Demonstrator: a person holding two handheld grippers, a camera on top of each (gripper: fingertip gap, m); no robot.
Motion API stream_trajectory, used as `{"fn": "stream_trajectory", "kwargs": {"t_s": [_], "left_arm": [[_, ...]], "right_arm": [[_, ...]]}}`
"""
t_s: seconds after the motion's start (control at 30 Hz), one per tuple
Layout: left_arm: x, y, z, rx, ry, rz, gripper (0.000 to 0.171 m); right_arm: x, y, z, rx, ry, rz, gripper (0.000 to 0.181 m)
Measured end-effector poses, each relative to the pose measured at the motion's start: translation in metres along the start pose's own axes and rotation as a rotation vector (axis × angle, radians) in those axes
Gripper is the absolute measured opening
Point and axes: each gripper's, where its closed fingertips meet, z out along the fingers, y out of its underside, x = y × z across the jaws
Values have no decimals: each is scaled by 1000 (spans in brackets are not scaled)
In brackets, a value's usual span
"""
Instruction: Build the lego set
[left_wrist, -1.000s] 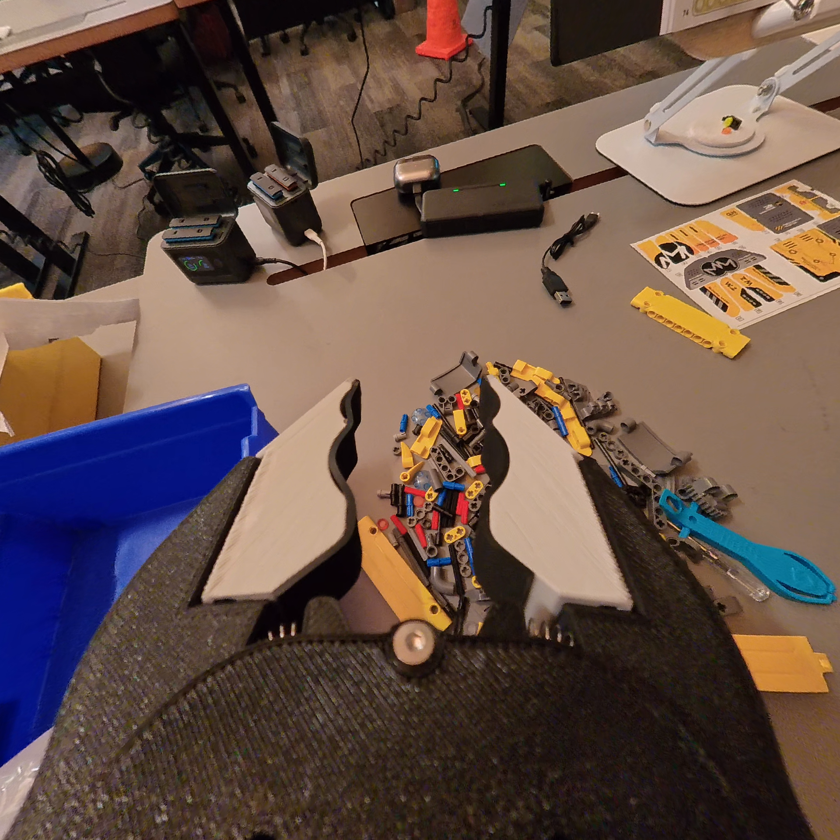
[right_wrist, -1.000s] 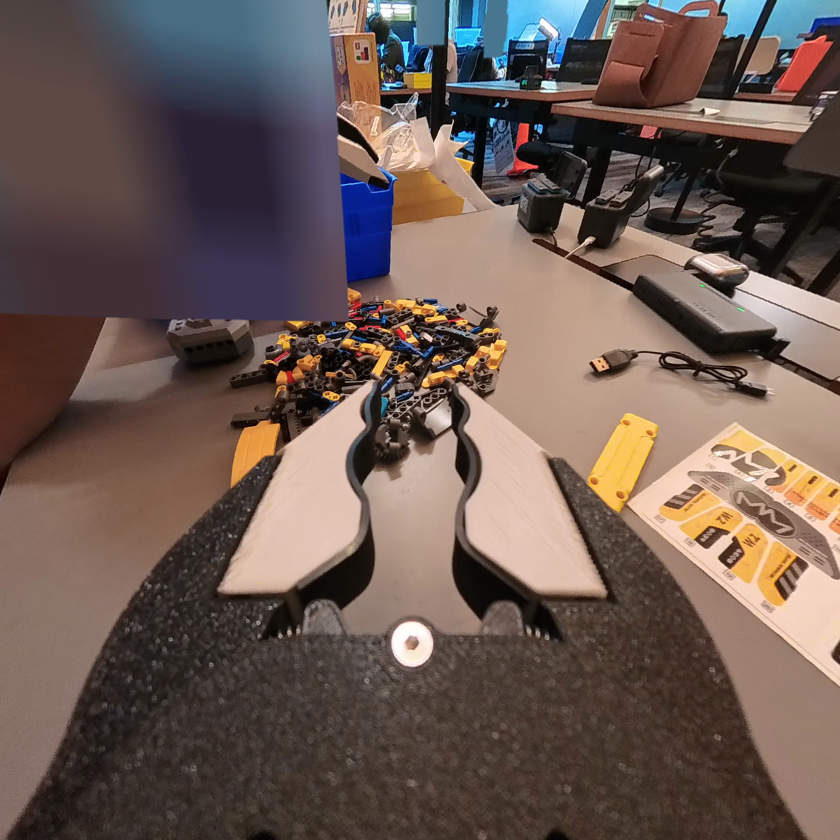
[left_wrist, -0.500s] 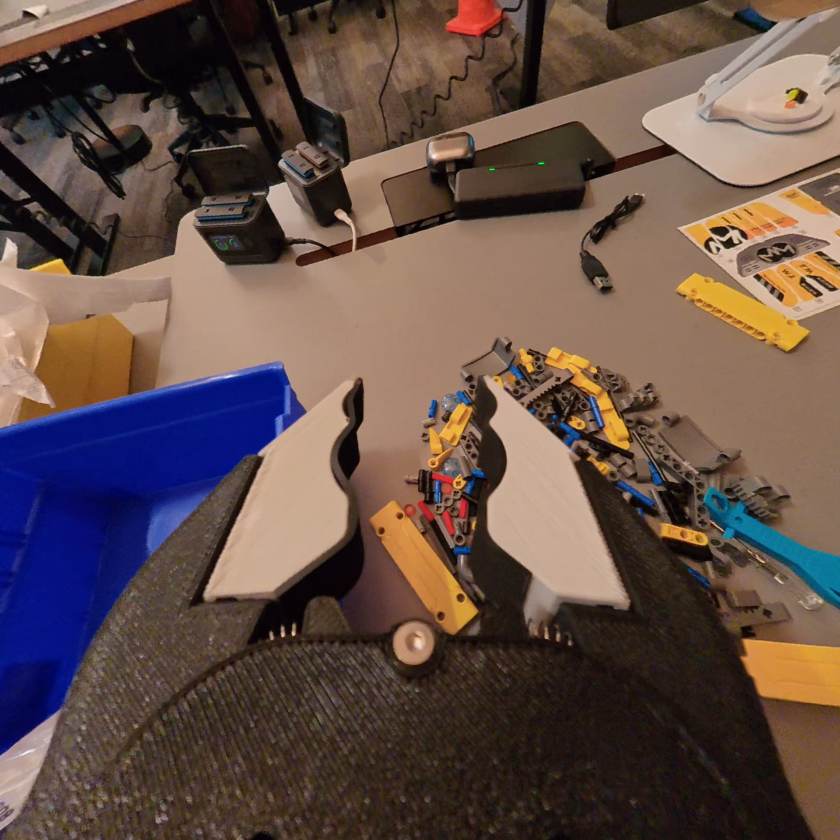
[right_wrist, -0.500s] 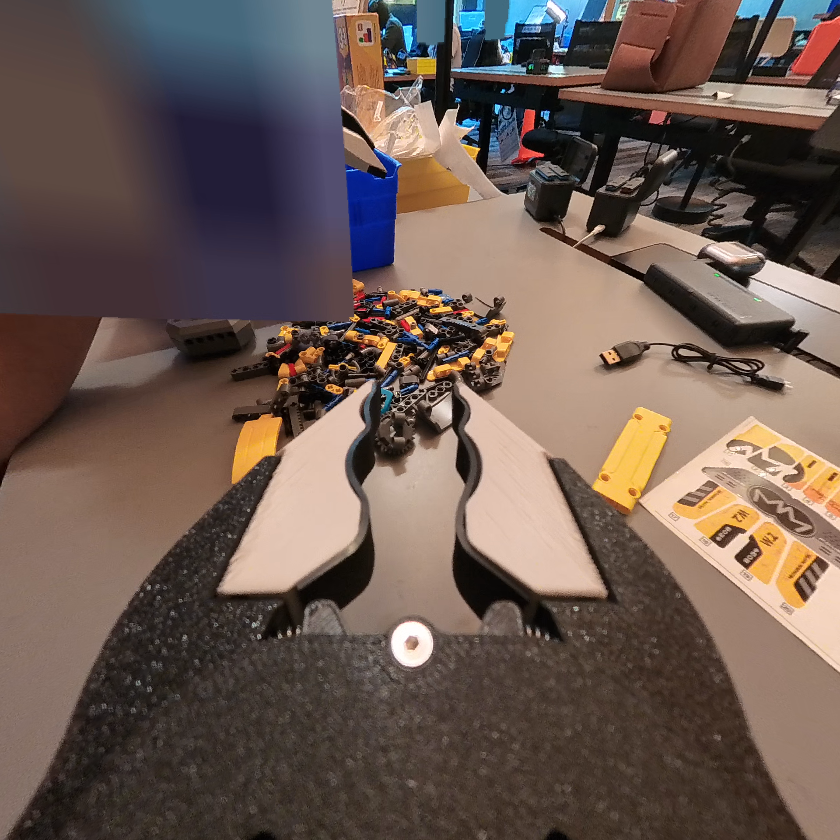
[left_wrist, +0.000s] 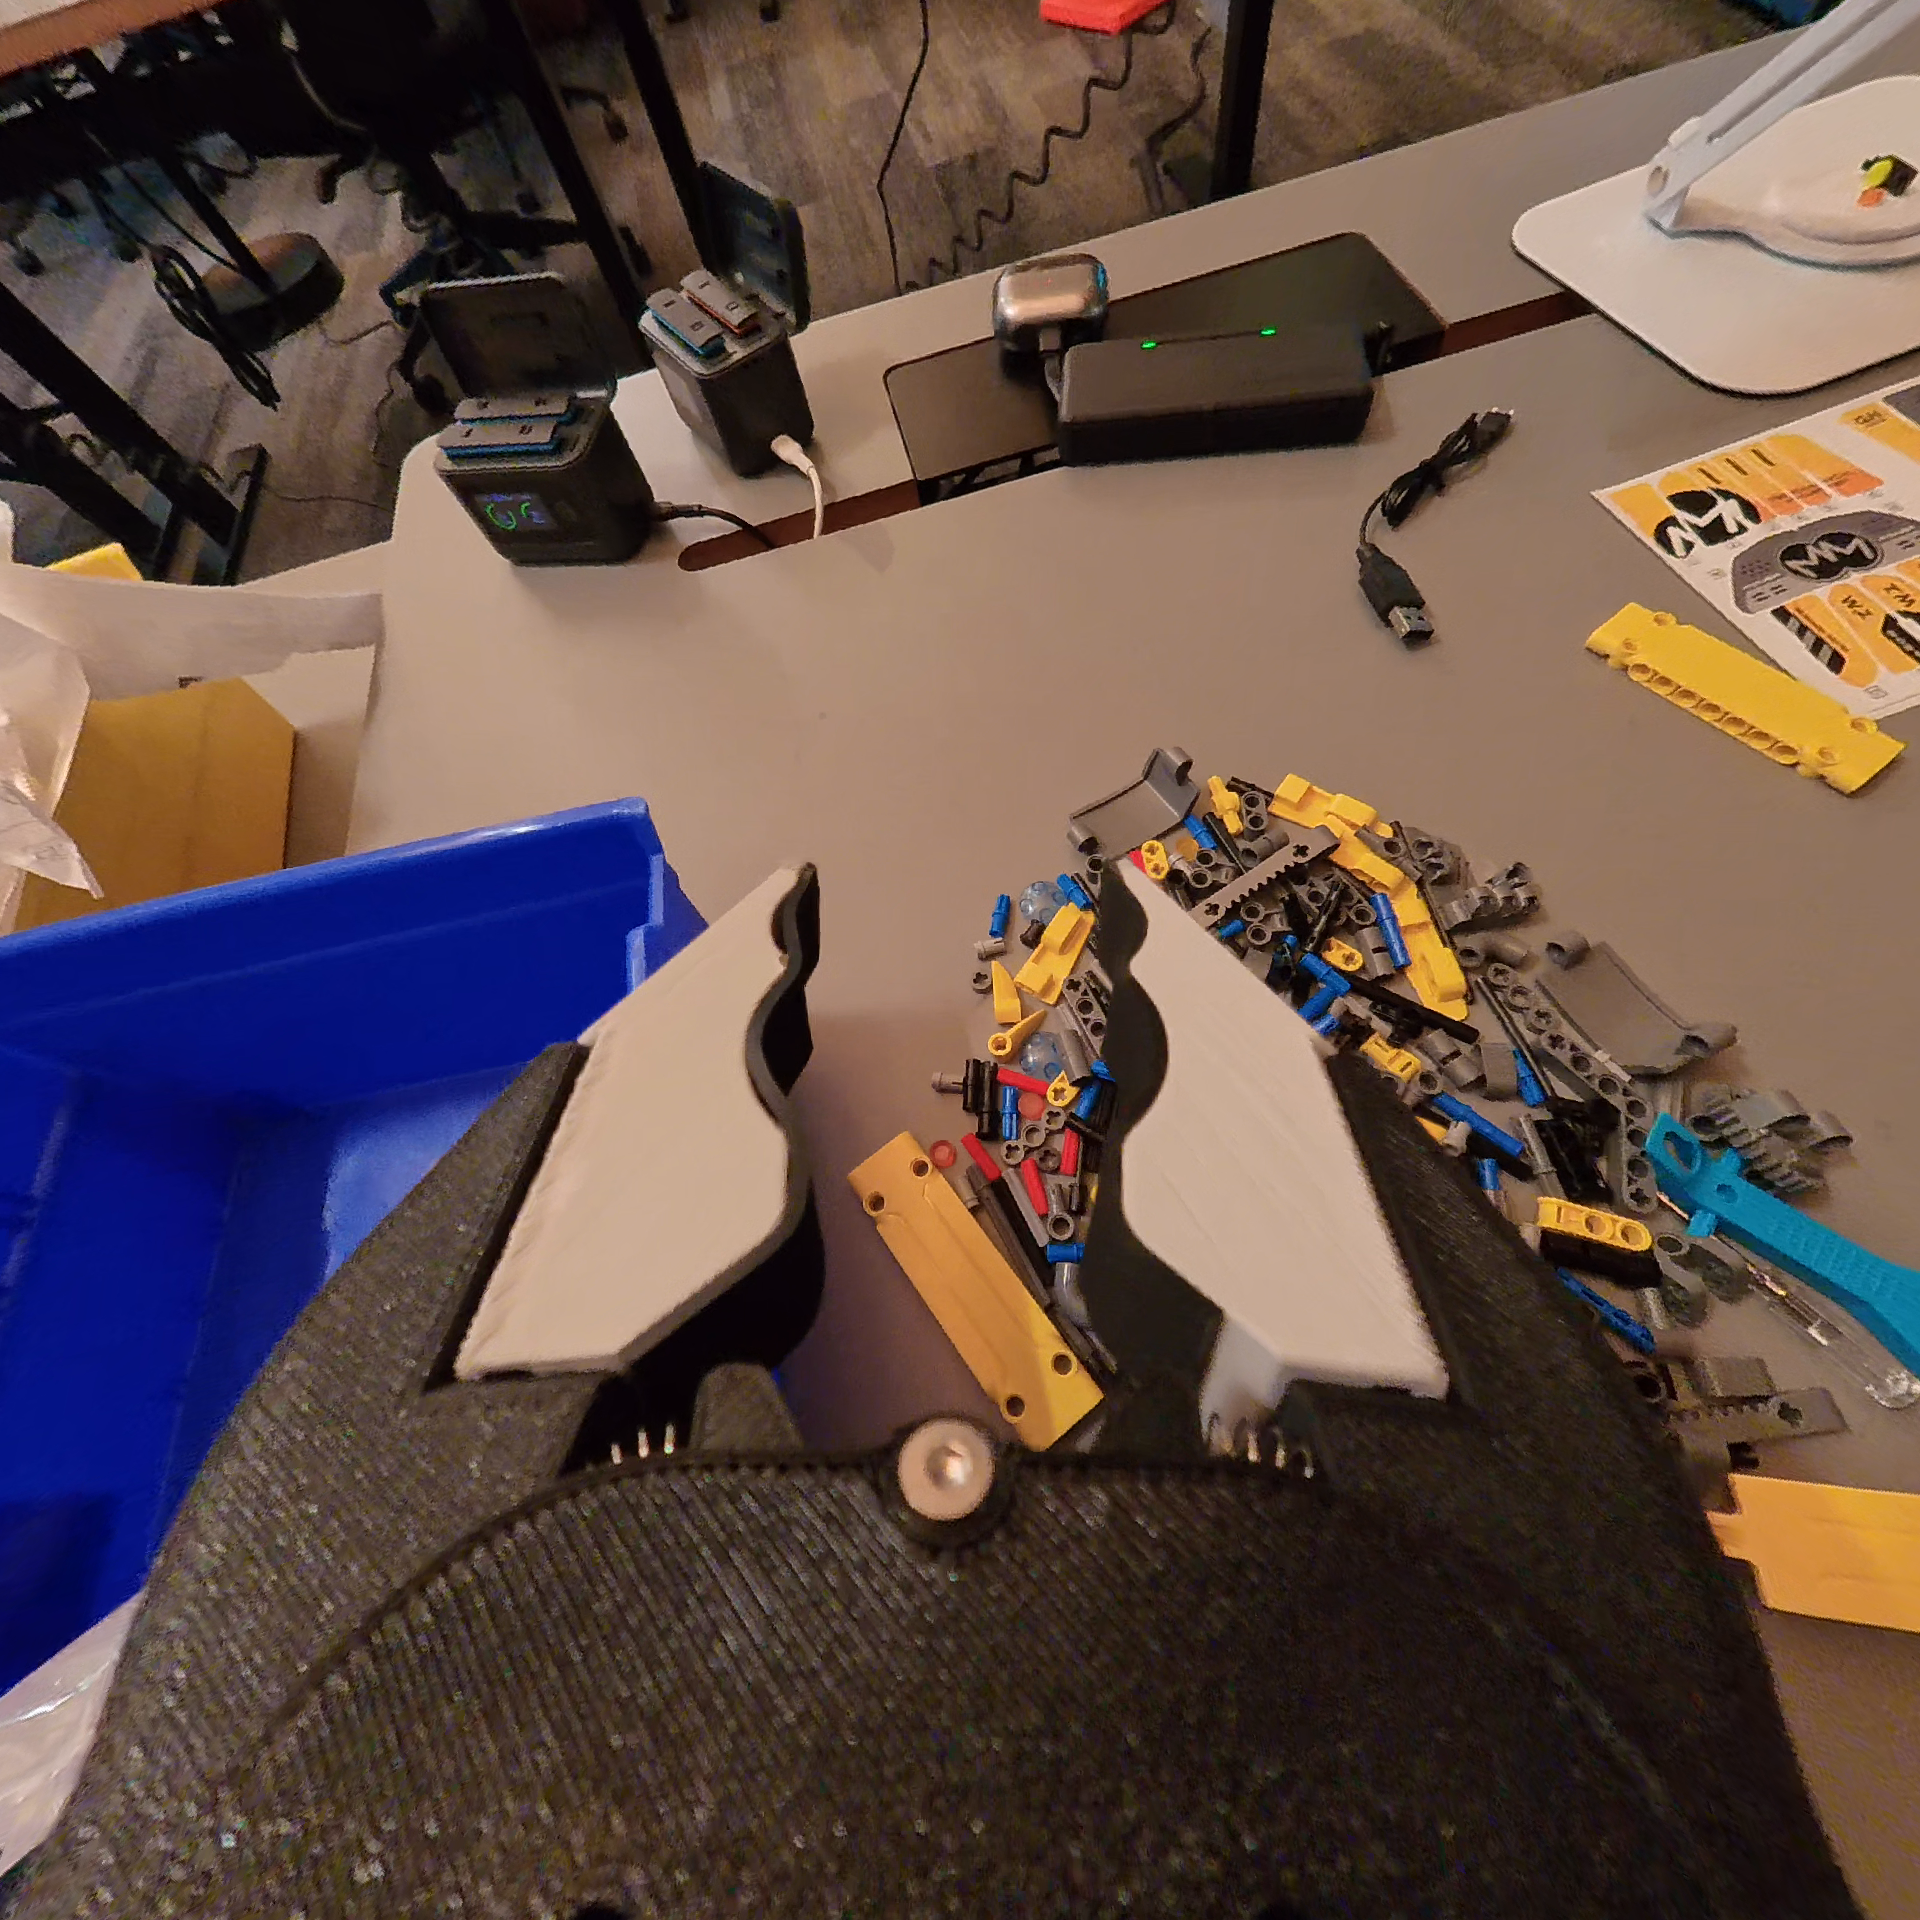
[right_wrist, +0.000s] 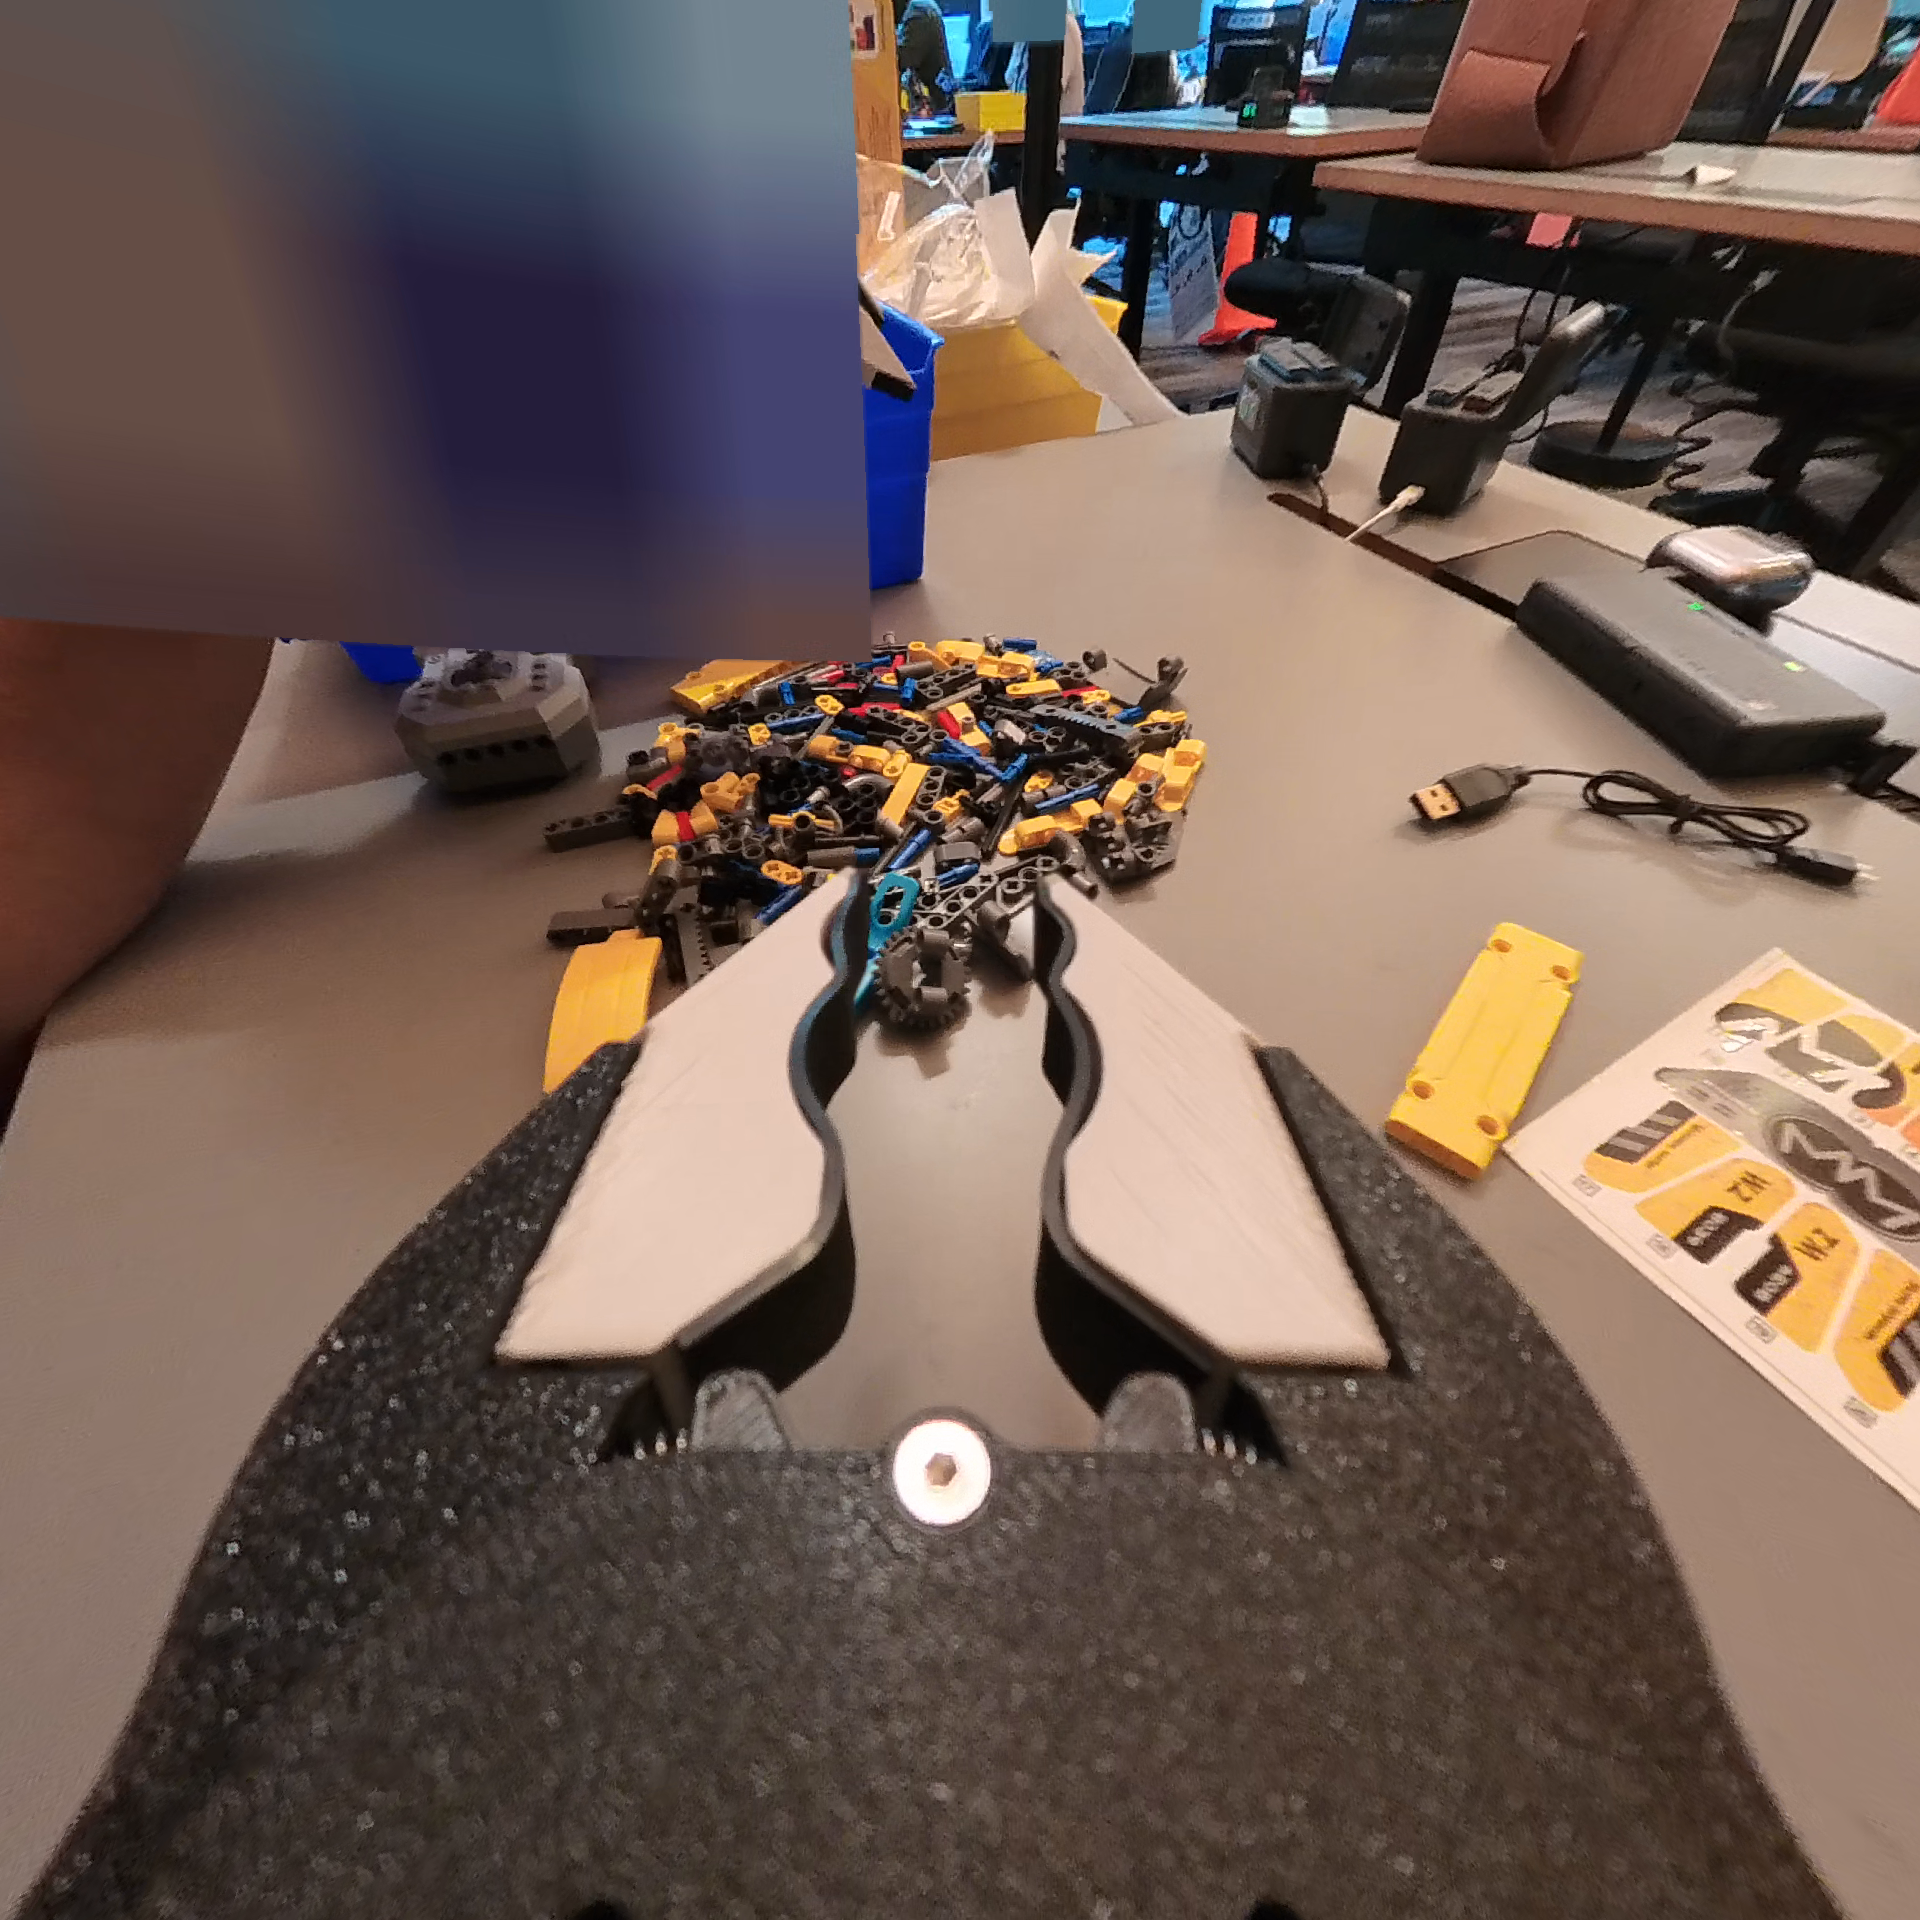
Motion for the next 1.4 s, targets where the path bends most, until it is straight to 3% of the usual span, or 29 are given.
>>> {"fn": "stream_trajectory", "kwargs": {"t_s": [0.8,1.1,1.4], "left_arm": [[-7,11,7,-56,-74,48,57],[-10,7,4,-29,-77,27,66],[-7,7,4,-26,-65,43,62]], "right_arm": [[-20,8,9,-57,-66,-13,37],[-26,14,12,-102,-73,-52,31],[-26,13,11,-93,-85,-37,28]]}}
